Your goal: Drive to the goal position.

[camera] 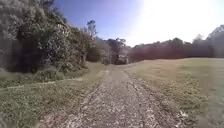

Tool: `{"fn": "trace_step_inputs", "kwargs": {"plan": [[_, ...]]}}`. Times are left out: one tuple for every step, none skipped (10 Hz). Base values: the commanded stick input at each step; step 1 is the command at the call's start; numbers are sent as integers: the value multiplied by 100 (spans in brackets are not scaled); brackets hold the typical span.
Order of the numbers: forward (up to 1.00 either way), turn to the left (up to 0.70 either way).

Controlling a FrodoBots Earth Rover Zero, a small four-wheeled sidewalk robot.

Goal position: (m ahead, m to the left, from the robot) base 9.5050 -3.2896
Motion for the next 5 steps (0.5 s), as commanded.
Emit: {"fn": "trace_step_inputs", "kwargs": {"plan": [[30, 0], [30, 0], [30, 0], [30, 0], [30, 0]]}}
